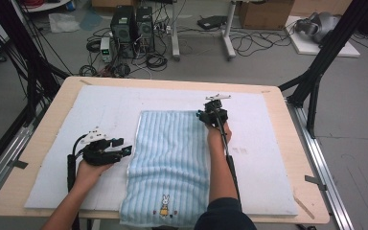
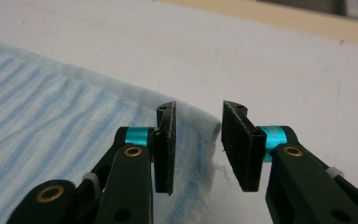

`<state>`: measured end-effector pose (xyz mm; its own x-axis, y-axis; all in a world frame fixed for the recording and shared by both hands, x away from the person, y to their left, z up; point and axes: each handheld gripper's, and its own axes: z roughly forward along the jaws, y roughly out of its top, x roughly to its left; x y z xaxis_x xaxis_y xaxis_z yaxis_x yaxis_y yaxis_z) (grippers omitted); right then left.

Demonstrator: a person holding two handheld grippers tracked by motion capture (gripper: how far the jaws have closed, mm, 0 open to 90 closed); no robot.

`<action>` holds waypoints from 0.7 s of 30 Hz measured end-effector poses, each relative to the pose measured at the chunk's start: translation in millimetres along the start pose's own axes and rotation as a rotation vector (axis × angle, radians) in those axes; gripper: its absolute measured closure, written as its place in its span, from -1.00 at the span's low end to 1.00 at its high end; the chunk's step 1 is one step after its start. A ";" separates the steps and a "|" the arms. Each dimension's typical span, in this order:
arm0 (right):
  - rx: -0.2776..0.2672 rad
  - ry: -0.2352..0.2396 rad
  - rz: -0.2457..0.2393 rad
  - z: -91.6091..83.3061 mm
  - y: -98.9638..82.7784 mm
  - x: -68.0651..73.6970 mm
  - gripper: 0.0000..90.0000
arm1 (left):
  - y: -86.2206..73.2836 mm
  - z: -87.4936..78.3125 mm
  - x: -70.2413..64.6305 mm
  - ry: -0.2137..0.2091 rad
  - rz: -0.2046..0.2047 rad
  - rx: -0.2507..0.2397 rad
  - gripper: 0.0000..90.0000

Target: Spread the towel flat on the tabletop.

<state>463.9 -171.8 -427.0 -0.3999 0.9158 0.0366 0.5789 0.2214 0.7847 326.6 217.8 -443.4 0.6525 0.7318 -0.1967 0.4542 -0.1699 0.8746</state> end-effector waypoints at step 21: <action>-0.028 0.194 -0.095 -93.9 -61.4 -8.3 0.16 | 39.8 66.8 23.6 0.082 -0.011 0.103 -0.06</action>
<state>364.9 -224.5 -417.4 -0.5824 0.8092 0.0779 0.5131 0.2916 0.8073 400.5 184.2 -442.9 0.5971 0.7849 -0.1653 0.5238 -0.2254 0.8215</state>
